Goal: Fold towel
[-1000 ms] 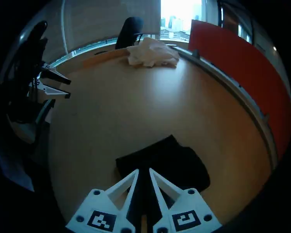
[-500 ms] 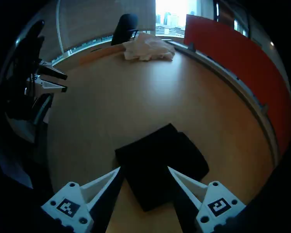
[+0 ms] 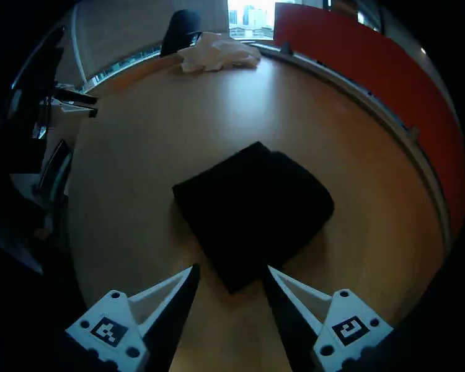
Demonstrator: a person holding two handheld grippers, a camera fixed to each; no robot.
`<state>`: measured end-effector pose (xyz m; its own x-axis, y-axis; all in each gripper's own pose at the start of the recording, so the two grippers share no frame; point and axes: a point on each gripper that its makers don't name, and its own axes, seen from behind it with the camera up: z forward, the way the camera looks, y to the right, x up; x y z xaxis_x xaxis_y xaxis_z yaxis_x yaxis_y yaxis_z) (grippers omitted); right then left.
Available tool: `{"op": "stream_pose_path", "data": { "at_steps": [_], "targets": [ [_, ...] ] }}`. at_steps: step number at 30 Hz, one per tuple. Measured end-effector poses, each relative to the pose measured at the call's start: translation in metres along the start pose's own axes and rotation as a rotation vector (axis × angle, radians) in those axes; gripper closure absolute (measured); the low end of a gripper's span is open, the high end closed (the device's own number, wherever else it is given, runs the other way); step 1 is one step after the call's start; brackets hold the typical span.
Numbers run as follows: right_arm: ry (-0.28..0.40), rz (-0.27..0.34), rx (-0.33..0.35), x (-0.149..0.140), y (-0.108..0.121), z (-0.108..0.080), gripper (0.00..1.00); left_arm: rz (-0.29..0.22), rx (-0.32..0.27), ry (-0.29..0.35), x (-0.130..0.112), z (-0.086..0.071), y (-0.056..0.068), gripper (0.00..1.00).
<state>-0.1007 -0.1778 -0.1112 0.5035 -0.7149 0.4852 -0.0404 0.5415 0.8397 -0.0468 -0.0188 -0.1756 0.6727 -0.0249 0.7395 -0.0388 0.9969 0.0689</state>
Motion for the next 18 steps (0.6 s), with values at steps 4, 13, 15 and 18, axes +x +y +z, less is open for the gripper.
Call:
{"op": "stream_pose_path", "data": {
  "at_steps": [4,13,15,18],
  "targets": [
    [-0.012,0.013,-0.007,-0.012,0.001,0.001,0.27,0.003,-0.002,-0.001,0.000,0.001,0.002,0.06],
    [-0.030,0.048,-0.017,-0.024,0.002,0.010,0.38,0.005,-0.004,0.000,0.000,0.000,0.004,0.06],
    [-0.031,0.061,-0.014,-0.026,0.002,0.012,0.45,0.004,-0.004,0.000,0.000,0.000,0.005,0.06],
    [-0.031,0.080,-0.012,-0.028,0.001,0.015,0.55,0.003,-0.004,0.000,0.000,0.000,0.005,0.06]
  ]
}}
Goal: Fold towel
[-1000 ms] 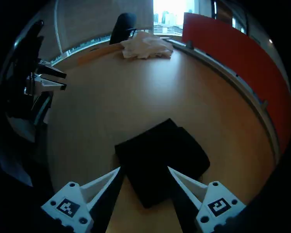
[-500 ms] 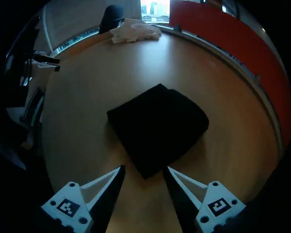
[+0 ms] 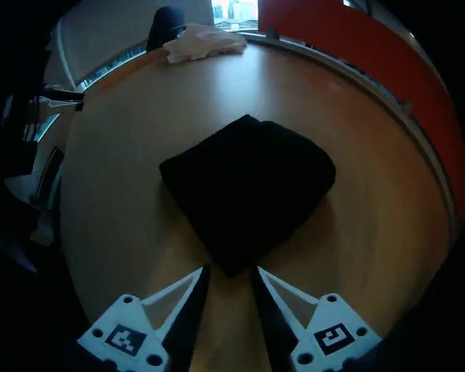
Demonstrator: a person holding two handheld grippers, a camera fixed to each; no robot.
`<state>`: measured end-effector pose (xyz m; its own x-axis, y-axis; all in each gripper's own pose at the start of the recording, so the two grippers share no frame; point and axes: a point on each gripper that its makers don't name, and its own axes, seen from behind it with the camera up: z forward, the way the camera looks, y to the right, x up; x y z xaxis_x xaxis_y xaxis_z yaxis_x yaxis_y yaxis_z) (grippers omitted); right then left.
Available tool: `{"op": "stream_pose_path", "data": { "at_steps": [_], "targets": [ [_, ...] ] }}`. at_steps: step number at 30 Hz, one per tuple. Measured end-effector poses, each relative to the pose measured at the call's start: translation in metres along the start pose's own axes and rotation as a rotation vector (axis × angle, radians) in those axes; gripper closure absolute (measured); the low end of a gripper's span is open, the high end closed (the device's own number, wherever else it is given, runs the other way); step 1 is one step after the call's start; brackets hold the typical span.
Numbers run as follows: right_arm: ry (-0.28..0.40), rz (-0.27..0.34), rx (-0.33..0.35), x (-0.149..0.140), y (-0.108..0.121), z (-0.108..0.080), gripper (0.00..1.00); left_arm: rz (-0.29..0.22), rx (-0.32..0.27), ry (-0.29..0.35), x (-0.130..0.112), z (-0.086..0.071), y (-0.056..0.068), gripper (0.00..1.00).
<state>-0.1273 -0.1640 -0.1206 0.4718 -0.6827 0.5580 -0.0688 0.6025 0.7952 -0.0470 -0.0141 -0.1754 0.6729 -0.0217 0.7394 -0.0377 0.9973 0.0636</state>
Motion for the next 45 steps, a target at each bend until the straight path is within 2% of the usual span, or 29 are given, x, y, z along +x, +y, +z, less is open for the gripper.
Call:
{"op": "stream_pose_path", "data": {
  "at_steps": [6,15,20,26,45],
  "targets": [
    [0.011,0.017,-0.011,-0.001,0.001,0.001,0.57,0.002,-0.002,-0.001,0.000,0.000,0.000,0.06],
    [0.022,0.022,-0.029,-0.001,0.003,0.004,0.93,0.010,-0.006,-0.001,0.002,0.001,0.001,0.07],
    [0.037,0.023,-0.017,0.005,0.000,0.002,0.95,0.012,-0.011,0.000,0.003,0.002,0.001,0.07],
    [0.063,0.018,-0.029,0.020,0.004,-0.010,0.95,0.016,-0.017,0.005,0.005,0.003,0.002,0.06],
    [0.230,-0.040,-0.113,0.137,0.040,-0.074,0.95,0.037,-0.060,0.052,0.024,0.001,0.014,0.07]
  ]
}}
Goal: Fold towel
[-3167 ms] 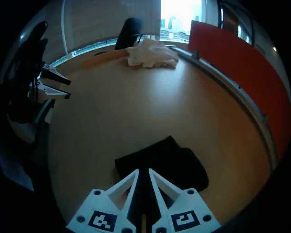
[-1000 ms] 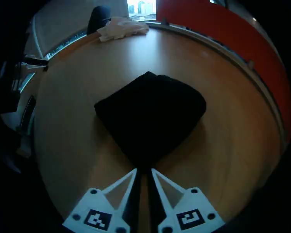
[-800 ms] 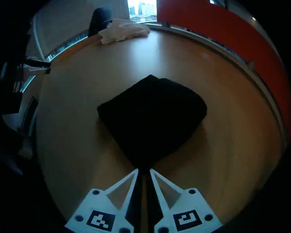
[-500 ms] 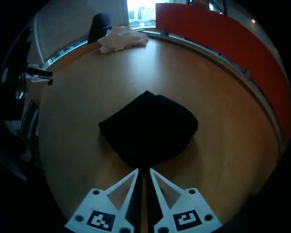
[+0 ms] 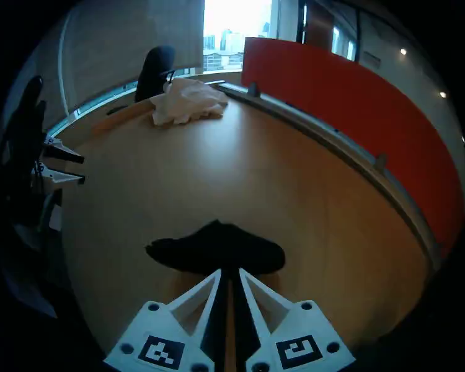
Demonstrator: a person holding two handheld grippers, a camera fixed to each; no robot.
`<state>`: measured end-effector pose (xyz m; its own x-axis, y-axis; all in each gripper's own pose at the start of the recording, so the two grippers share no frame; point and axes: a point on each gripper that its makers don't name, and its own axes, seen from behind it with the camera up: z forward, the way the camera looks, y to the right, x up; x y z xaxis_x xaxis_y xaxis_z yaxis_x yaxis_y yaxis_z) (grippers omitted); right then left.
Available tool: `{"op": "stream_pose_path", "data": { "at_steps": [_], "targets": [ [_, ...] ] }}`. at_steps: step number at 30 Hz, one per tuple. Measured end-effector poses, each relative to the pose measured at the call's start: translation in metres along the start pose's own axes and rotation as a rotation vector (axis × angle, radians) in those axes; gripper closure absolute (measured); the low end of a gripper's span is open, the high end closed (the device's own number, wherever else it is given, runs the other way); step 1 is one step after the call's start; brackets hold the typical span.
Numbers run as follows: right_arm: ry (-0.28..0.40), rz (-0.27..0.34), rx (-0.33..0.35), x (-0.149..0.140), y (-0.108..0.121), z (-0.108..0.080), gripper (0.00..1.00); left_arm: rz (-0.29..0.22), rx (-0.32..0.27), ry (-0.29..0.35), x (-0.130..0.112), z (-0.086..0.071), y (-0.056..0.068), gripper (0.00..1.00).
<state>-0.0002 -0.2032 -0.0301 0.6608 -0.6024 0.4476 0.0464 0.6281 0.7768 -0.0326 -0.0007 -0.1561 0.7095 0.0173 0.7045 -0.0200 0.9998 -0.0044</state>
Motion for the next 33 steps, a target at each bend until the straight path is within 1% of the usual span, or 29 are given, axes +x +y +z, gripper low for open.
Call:
{"op": "stream_pose_path", "data": {
  "at_steps": [6,11,18,26,33],
  "targets": [
    [0.035,-0.033,-0.030,0.028,0.017,-0.020,0.95,0.006,-0.016,0.009,0.003,0.001,0.007,0.07],
    [0.051,-0.042,-0.064,0.039,0.036,-0.042,0.95,0.015,-0.028,0.021,0.008,0.001,0.013,0.07],
    [0.042,-0.036,-0.110,0.034,0.072,-0.074,0.96,0.028,-0.040,0.035,0.017,0.000,0.021,0.07],
    [0.039,0.000,-0.140,0.023,0.114,-0.104,0.96,0.043,-0.041,0.035,0.021,0.000,0.026,0.07],
    [0.027,0.028,-0.183,0.010,0.161,-0.130,0.95,0.049,-0.034,0.040,0.026,-0.001,0.031,0.07]
  ]
}}
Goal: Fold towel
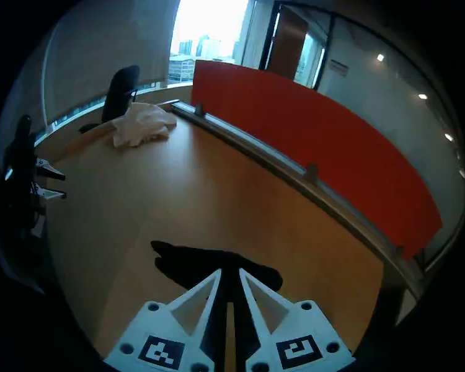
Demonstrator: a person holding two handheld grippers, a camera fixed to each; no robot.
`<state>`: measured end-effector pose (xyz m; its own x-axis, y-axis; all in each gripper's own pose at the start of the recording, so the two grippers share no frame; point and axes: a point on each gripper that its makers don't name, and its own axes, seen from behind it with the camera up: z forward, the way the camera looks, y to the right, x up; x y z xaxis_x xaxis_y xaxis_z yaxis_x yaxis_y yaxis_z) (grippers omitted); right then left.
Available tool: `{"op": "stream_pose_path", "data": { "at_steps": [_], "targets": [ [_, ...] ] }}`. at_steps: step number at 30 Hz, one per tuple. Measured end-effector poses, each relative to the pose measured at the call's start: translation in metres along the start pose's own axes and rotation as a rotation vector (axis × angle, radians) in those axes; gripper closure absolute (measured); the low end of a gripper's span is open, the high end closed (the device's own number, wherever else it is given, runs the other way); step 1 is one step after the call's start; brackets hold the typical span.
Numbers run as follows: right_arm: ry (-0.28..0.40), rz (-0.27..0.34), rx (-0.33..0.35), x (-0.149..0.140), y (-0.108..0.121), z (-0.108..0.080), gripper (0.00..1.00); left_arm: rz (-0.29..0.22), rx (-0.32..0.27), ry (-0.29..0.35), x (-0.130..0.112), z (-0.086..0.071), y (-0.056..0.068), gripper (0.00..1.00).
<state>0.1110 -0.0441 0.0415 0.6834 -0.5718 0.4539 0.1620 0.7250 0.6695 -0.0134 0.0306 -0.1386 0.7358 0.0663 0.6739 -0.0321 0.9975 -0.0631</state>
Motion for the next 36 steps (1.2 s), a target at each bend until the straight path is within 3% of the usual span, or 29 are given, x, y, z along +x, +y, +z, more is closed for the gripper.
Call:
{"op": "stream_pose_path", "data": {
  "at_steps": [9,24,30,36],
  "targets": [
    [-0.048,0.012,-0.056,-0.029,0.061,-0.022,0.96,0.002,0.011,-0.006,0.004,-0.002,0.008,0.07],
    [-0.080,0.092,-0.158,-0.070,0.147,-0.056,0.96,0.015,0.022,-0.010,0.013,0.001,0.023,0.07],
    [-0.094,0.107,-0.191,-0.082,0.174,-0.069,0.96,0.030,0.019,-0.014,0.015,0.003,0.031,0.07],
    [-0.101,0.122,-0.211,-0.093,0.187,-0.084,0.96,0.040,0.011,-0.011,0.020,0.004,0.040,0.07]
  ]
}}
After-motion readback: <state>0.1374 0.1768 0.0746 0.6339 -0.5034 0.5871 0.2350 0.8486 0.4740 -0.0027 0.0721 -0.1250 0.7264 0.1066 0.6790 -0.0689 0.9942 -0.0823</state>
